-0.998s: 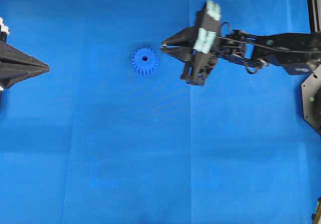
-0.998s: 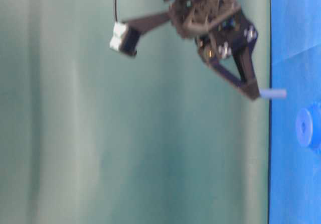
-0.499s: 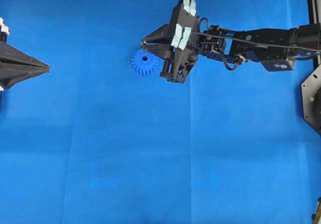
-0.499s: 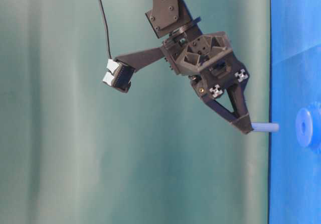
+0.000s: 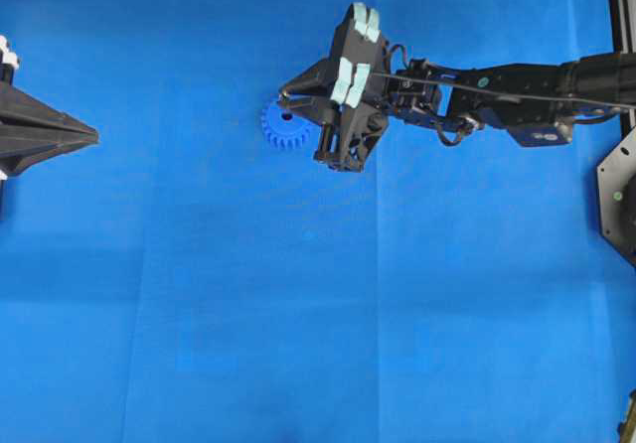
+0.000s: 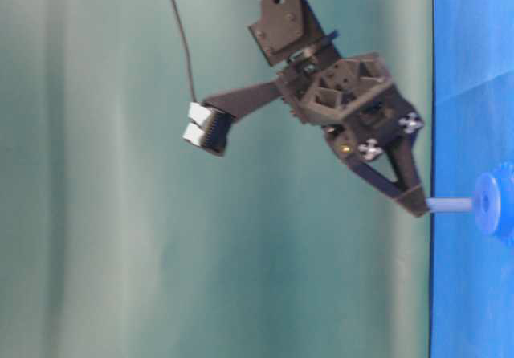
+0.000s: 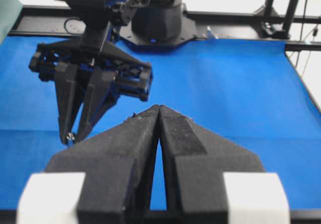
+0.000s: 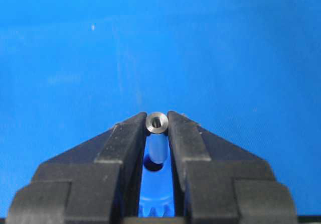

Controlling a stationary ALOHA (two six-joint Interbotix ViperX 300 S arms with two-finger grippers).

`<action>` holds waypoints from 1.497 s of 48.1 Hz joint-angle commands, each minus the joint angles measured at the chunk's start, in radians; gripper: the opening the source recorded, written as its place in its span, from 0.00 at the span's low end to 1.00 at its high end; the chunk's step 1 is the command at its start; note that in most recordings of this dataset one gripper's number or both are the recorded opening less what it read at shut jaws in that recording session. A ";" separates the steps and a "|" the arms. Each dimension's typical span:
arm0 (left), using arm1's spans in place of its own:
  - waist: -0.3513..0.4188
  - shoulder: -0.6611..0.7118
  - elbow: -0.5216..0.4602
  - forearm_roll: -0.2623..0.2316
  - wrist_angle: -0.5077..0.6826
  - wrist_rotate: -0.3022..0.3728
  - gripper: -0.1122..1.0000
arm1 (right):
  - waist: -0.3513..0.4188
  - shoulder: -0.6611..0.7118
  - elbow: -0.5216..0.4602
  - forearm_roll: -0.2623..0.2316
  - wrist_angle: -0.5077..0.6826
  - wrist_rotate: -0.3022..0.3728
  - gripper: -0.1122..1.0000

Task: Insert the shaft placed at a random location into the center hole of the small gear at another random location.
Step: 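Lift the shaft and carry it left over the blue gear's center hole, then lower the shaft with the right gripper into the gear's center hole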

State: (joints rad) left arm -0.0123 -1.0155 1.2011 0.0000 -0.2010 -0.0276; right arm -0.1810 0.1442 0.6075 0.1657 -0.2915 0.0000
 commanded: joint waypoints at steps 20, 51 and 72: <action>0.000 0.003 -0.009 0.002 0.002 -0.002 0.10 | 0.008 0.020 -0.012 0.017 -0.034 0.003 0.13; 0.000 0.005 -0.009 0.003 0.003 -0.012 0.10 | 0.008 0.098 -0.015 0.023 -0.064 0.003 0.13; 0.000 0.005 -0.009 0.002 0.005 -0.012 0.10 | 0.008 0.100 -0.012 0.023 -0.054 0.003 0.13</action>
State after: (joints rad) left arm -0.0107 -1.0155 1.2026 0.0015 -0.1933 -0.0383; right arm -0.1749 0.2562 0.6075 0.1871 -0.3467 0.0046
